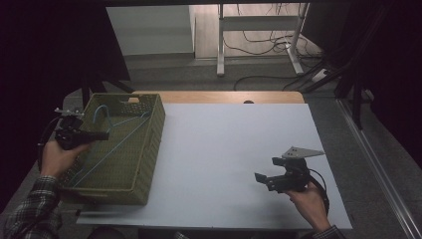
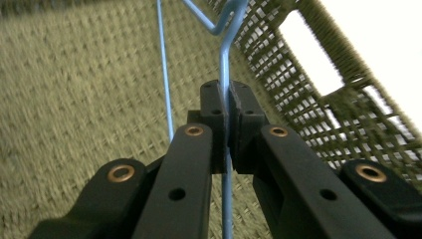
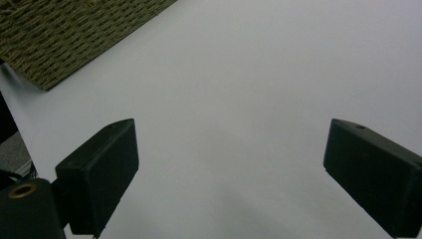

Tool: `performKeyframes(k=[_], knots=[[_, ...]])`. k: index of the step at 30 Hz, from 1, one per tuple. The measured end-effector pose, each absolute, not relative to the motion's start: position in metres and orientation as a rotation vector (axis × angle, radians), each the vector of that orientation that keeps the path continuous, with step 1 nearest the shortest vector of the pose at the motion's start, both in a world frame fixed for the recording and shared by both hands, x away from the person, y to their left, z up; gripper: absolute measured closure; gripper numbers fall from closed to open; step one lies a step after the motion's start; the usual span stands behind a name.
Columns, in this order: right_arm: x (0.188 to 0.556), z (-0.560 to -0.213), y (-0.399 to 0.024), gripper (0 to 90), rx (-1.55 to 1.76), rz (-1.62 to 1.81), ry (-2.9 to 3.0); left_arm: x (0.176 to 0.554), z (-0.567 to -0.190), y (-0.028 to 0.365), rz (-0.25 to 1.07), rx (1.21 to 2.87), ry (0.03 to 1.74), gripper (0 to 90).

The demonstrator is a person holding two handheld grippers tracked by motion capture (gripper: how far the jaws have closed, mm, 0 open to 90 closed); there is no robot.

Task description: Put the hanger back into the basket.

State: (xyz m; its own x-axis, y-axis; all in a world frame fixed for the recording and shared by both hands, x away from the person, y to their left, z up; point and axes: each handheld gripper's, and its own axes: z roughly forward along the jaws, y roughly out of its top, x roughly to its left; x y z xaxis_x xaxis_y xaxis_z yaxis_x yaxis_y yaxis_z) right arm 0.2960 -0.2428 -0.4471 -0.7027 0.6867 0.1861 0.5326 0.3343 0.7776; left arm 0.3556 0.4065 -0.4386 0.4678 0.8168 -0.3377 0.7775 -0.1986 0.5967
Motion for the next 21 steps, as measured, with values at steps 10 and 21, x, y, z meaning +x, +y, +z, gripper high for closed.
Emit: performKeyframes(k=[10, 21], knots=[[0.296, -0.449, -0.242, 6.7, 1.114, 1.298, 2.427, 0.345, -0.443, 0.416, 0.226, 1.943, 1.494, 59.1], [0.295, -0.445, -0.244, 6.6, 1.111, 1.310, 2.410, 0.314, -0.421, 0.401, 0.265, 1.882, 1.329, 28.3]])
